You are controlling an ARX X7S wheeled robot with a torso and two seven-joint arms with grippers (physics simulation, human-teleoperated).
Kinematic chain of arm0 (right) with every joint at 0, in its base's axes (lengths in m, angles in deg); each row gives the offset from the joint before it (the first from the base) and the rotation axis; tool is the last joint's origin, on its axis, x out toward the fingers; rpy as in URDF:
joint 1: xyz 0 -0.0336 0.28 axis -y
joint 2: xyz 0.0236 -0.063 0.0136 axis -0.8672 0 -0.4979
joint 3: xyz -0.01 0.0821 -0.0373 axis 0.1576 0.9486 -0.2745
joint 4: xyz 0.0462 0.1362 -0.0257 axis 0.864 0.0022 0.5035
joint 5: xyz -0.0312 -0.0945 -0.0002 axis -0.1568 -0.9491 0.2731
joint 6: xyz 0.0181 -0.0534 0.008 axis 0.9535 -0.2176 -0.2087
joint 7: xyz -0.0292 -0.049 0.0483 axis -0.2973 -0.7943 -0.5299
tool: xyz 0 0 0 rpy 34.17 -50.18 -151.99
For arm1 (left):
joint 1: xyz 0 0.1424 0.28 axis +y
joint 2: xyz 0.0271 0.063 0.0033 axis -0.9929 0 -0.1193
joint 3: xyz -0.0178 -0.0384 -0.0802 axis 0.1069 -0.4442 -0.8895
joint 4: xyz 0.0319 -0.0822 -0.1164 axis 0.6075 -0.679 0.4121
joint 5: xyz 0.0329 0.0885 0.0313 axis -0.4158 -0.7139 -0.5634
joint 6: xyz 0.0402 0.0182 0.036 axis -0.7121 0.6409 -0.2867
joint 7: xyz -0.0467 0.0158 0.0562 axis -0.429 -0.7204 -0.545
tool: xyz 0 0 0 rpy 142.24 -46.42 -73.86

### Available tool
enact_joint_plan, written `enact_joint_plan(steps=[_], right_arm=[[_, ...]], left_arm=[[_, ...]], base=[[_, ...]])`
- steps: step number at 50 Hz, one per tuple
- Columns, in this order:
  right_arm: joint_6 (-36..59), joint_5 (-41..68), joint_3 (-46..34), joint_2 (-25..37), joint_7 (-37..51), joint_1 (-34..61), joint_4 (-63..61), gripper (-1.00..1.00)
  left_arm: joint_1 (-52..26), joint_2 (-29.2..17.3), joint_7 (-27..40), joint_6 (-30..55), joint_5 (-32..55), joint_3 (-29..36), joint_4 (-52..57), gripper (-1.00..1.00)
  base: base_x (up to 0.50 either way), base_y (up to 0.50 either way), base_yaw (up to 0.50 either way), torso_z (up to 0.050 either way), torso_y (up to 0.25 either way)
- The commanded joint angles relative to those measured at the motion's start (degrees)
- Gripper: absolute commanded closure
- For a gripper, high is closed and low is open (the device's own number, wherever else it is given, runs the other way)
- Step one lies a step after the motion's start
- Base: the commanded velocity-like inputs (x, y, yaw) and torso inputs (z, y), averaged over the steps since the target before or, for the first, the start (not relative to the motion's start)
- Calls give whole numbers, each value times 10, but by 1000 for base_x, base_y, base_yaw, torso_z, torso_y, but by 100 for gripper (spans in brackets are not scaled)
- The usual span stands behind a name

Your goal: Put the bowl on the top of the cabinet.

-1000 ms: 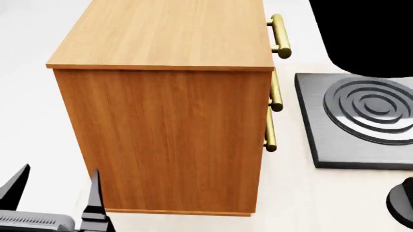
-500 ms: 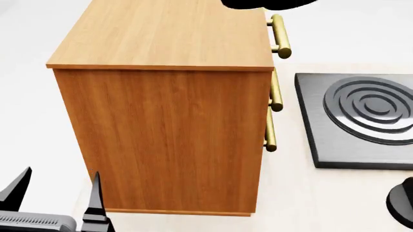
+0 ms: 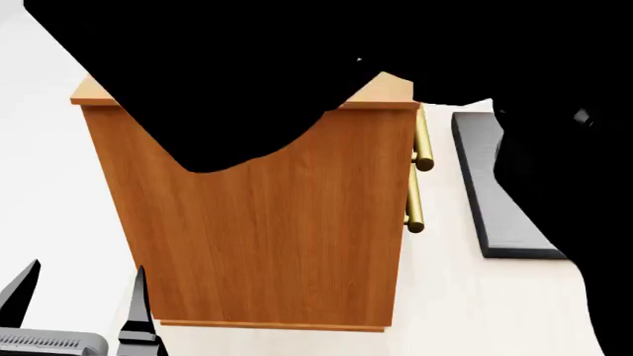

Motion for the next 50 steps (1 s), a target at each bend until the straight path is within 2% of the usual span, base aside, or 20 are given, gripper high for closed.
enact_joint_plan(steps=[1, 18, 50], right_arm=[[-12, -35, -12, -14, -14, -29, -31, 100], [-47, -141, -41, -13, -97, -75, -9, 100], [-107, -264, -107, -27, -200, -121, 65, 100]], left_arm=[[5, -4, 2, -6, 2, -5, -1, -100], [6, -2, -3, -20, 5, -5, -19, -100], [5, 1, -8, -35, 10, -3, -46, -100]], base=[[0, 0, 0, 0, 0], [0, 0, 0, 0, 1], [0, 0, 0, 0, 1]])
